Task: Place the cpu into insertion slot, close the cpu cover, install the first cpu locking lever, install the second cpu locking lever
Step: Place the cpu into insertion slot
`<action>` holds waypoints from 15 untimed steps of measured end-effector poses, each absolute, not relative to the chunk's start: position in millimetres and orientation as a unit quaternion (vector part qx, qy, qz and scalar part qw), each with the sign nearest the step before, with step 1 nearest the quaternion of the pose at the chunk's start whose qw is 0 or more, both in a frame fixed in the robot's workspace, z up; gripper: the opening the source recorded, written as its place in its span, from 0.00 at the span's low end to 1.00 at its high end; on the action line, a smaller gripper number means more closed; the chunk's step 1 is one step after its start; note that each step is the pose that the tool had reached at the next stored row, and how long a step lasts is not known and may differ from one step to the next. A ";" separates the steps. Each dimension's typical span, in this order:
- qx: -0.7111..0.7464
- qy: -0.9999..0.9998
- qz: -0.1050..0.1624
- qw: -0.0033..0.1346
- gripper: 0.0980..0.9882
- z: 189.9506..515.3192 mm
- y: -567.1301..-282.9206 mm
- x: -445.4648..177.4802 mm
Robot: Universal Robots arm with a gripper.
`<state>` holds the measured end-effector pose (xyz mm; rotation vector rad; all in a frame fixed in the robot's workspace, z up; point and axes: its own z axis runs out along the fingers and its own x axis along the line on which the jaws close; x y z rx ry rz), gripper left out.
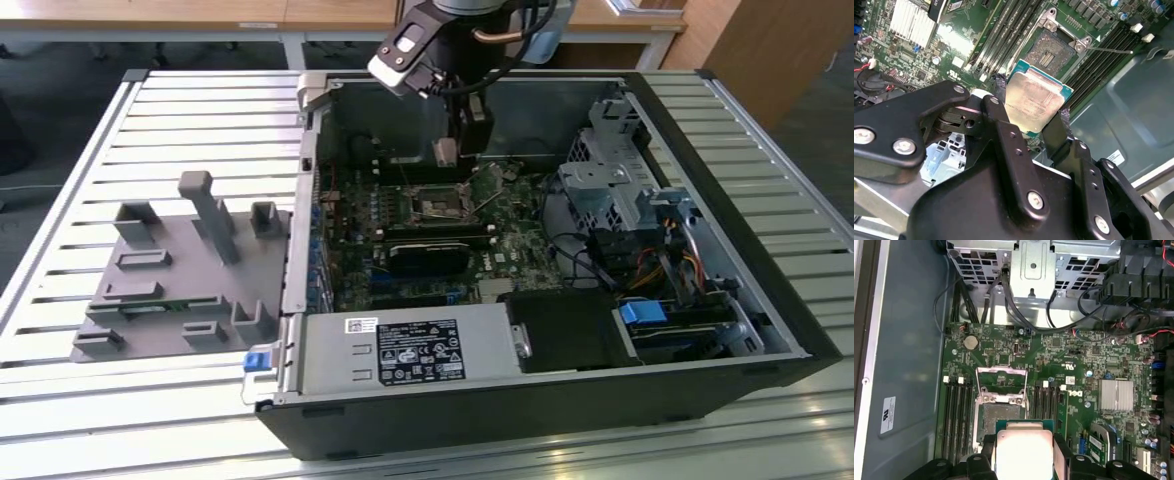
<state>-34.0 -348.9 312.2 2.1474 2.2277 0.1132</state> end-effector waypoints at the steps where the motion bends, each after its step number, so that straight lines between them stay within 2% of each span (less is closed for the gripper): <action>1: 0.693 0.719 0.037 0.023 0.49 311.1 -348.7 -34.0; 15: 0.694 0.719 0.037 0.023 0.49 298.1 -347.4 -34.7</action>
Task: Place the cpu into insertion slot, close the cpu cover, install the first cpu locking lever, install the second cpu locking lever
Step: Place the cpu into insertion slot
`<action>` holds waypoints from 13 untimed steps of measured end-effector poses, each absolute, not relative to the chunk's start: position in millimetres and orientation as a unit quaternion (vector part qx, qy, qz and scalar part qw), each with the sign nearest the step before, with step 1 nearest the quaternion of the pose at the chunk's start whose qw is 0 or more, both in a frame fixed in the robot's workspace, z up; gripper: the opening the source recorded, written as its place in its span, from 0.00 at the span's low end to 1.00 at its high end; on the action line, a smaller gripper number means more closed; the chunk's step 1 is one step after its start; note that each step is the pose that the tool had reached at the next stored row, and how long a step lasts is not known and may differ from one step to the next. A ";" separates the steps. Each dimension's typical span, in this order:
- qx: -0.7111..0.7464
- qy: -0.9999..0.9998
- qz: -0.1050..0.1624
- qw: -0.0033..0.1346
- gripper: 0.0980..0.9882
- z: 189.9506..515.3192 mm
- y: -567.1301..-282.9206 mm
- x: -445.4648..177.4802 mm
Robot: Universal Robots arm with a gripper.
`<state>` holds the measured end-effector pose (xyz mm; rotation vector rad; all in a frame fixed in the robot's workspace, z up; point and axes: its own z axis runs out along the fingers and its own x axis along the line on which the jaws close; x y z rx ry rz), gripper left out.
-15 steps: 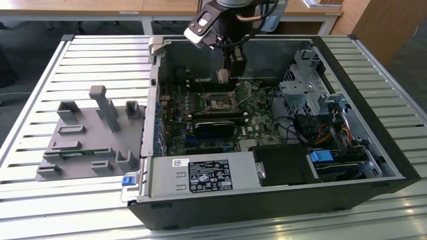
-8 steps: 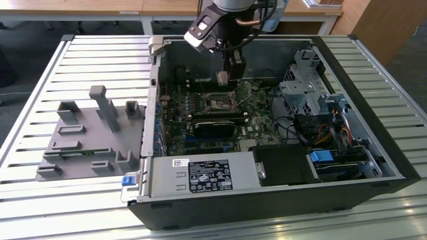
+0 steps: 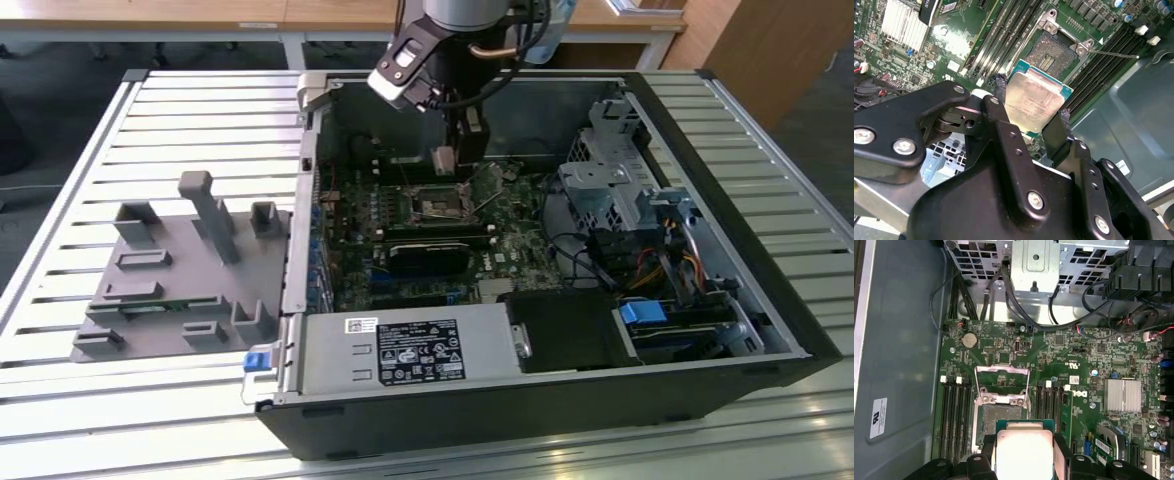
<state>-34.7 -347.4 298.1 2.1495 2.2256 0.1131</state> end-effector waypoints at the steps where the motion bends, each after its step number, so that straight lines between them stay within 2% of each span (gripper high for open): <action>1: 0.694 0.719 0.037 0.023 0.49 297.4 -347.3 -34.7; 13: 0.694 0.719 0.036 0.023 0.49 291.7 -347.3 -34.8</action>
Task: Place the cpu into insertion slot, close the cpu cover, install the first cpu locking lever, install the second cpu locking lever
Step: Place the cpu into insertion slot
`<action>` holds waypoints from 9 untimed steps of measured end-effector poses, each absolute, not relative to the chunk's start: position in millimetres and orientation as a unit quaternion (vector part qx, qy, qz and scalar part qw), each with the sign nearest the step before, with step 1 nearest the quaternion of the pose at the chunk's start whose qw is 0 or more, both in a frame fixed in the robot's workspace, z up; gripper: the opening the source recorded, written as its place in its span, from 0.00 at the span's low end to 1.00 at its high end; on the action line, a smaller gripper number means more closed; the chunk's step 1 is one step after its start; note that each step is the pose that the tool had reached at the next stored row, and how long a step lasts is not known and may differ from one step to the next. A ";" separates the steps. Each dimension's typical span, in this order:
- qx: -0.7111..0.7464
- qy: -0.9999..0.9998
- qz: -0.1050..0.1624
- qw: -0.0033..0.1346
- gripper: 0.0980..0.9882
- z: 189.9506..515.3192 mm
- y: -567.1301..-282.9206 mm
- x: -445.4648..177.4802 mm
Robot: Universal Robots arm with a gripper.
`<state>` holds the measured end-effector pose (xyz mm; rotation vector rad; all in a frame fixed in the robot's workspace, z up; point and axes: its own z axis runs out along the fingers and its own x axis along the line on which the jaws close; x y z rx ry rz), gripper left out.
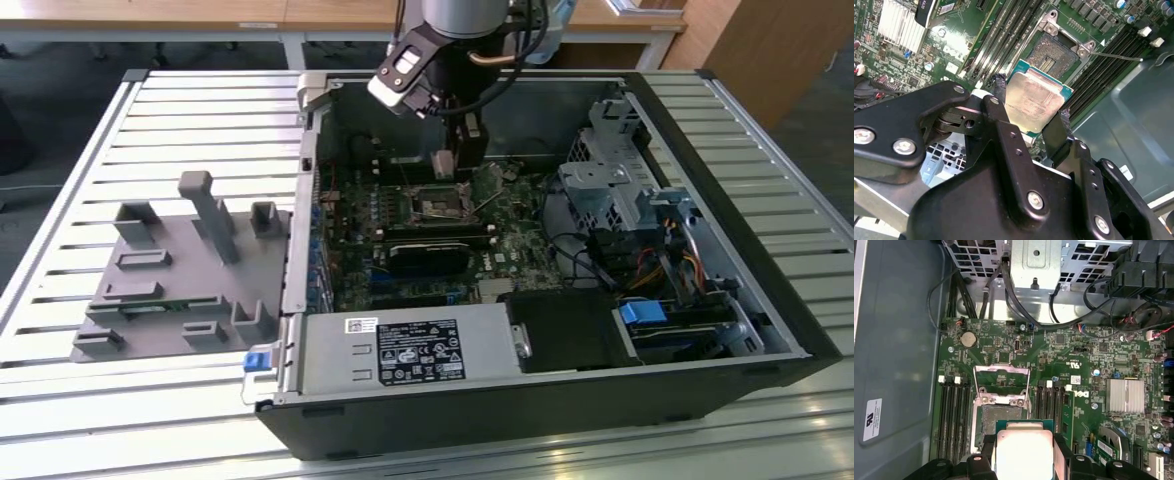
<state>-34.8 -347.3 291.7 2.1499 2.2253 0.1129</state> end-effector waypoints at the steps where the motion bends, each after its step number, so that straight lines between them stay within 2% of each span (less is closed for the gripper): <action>1: 0.694 0.719 0.036 0.023 0.49 291.4 -347.3 -34.8; 9: 0.694 0.719 0.036 0.023 0.49 288.1 -347.3 -34.8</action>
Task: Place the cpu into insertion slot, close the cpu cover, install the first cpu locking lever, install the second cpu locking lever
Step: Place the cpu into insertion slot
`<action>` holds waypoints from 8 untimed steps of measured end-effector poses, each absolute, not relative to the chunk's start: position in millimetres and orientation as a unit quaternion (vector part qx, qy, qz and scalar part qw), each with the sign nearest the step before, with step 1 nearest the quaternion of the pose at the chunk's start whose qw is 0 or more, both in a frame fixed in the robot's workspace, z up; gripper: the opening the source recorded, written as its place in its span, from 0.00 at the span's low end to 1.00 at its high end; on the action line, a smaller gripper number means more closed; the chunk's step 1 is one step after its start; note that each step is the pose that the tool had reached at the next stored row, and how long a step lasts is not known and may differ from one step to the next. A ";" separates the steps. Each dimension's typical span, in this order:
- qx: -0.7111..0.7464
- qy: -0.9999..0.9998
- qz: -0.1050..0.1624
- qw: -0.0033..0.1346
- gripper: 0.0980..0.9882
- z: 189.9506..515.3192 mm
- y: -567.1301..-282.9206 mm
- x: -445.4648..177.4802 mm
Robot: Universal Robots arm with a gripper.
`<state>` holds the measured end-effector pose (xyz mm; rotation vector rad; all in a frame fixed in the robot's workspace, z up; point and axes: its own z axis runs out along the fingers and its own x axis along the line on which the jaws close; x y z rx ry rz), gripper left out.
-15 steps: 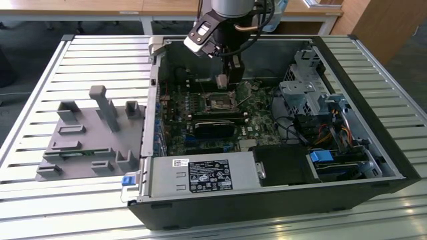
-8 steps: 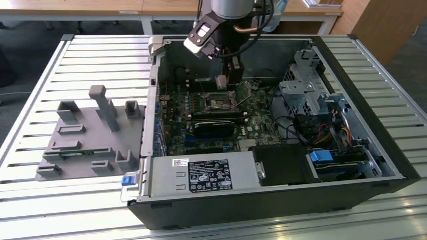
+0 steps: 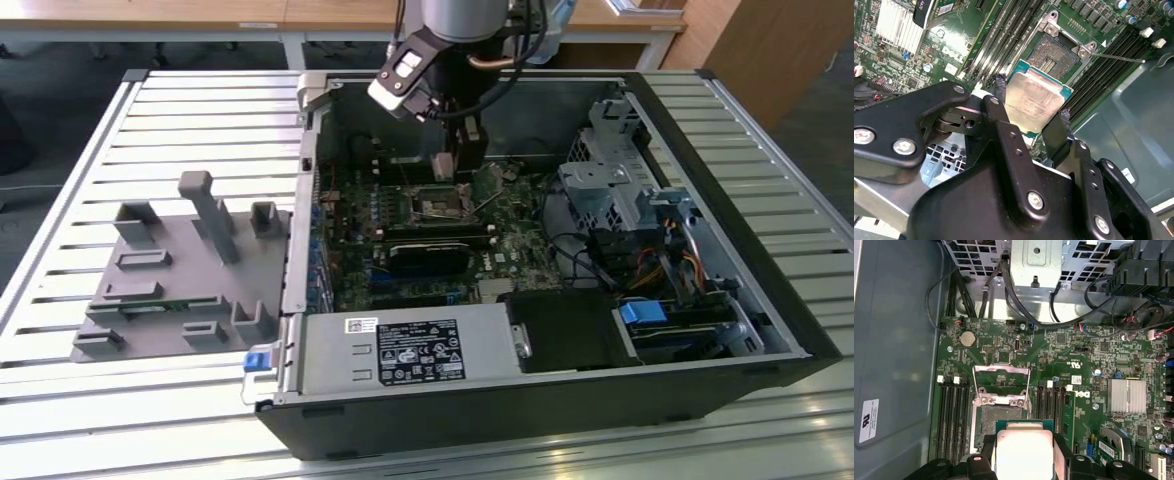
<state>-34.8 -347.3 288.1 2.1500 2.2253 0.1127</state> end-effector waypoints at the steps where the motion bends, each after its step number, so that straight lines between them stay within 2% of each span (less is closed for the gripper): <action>1: 0.694 0.719 0.036 0.023 0.49 287.8 -347.3 -34.8; 8: 0.694 0.719 0.036 0.023 0.49 284.4 -347.3 -34.8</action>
